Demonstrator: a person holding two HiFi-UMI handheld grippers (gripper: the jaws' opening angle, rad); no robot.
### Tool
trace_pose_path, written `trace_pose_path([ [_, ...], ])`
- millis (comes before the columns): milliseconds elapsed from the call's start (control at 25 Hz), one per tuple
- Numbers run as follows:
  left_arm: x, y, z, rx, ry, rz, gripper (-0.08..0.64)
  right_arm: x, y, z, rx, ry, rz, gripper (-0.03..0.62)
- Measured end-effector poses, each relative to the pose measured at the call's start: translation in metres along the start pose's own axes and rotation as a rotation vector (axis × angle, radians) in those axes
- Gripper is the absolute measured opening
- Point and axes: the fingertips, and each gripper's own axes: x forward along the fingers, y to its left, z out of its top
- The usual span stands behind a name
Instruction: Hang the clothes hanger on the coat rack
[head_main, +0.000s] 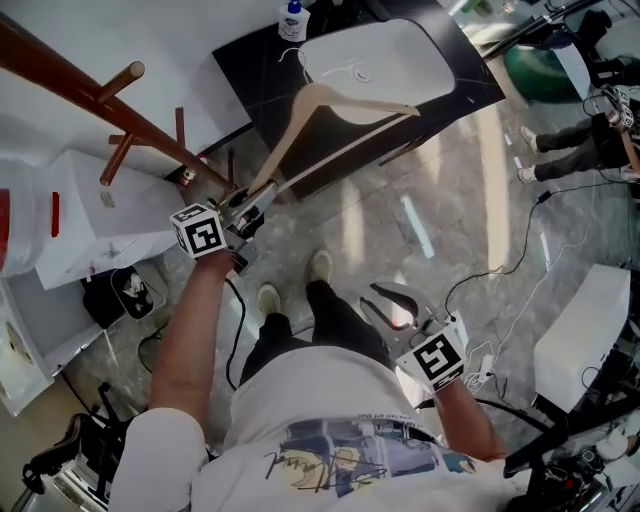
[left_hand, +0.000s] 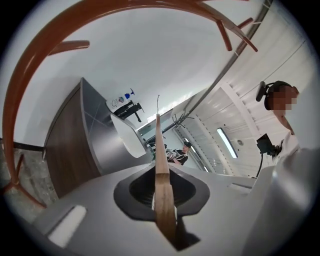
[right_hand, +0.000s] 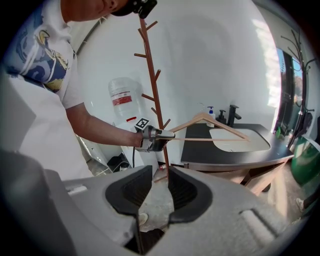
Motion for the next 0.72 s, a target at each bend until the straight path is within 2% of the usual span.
trace_pose_path([
  [280, -0.032, -0.07, 0.031, 0.135, -0.022, -0.044, 0.031, 0.008, 0.018, 0.015, -0.051, -0.043, 0.016, 0.101],
  [440, -0.058, -0.111, 0.05, 0.22, 0.009, -0.036, 0.031, 0.015, 0.029, 0.024, -0.069, -0.068, 0.027, 0.101],
  [720, -0.107, -0.187, 0.079, 0.319, 0.012, -0.091, 0.031, 0.025, 0.055, 0.038, -0.111, -0.104, 0.026, 0.101],
])
